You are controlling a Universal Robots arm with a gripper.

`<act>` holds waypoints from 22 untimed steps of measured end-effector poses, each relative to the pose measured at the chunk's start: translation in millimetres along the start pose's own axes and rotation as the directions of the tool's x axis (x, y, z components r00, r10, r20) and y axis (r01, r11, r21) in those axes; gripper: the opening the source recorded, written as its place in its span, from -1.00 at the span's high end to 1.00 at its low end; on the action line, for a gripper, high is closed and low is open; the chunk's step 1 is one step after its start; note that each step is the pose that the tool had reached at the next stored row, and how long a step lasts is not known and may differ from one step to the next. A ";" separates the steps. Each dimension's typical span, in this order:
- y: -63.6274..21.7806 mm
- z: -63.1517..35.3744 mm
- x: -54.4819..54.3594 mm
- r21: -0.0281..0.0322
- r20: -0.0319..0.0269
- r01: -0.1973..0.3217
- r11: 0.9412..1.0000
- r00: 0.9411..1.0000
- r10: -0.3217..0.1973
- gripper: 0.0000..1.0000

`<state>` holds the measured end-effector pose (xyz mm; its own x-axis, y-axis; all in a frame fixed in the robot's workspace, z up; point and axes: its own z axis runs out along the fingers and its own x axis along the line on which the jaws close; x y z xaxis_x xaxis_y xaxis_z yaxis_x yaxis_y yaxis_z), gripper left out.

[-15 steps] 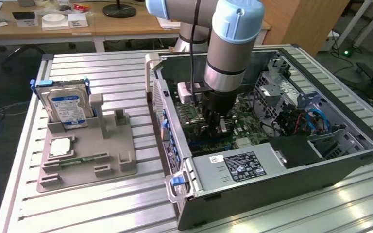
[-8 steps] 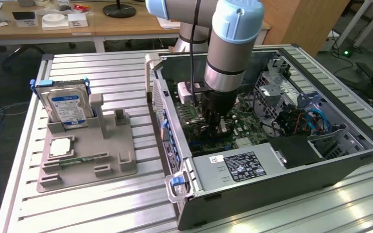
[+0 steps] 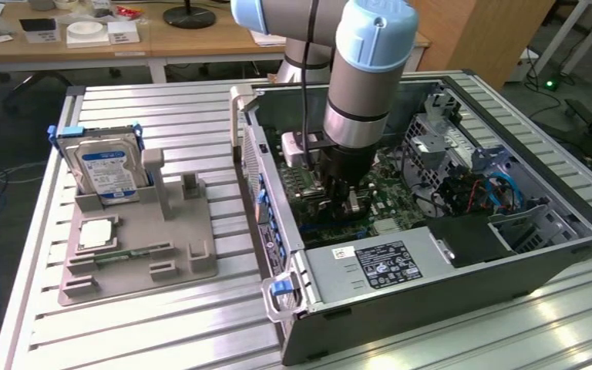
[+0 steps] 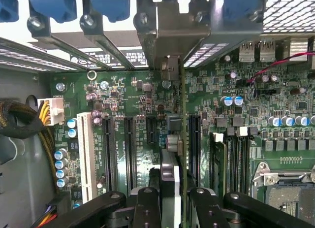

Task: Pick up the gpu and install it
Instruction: 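Insert the gpu into the slot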

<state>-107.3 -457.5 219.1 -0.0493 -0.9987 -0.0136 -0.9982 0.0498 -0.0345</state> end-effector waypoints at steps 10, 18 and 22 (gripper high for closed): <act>0.1 -3.1 -0.2 0.000 0.003 -0.001 1.000 1.000 0.001 0.31; -1.1 -34.6 -0.6 0.004 0.004 0.000 1.000 1.000 0.000 0.31; -1.6 -50.4 -0.8 0.006 0.004 0.000 1.000 1.000 0.000 0.31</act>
<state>-107.5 -457.4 269.5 -0.0496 -0.9986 -0.0172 -0.9979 0.0503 -0.0403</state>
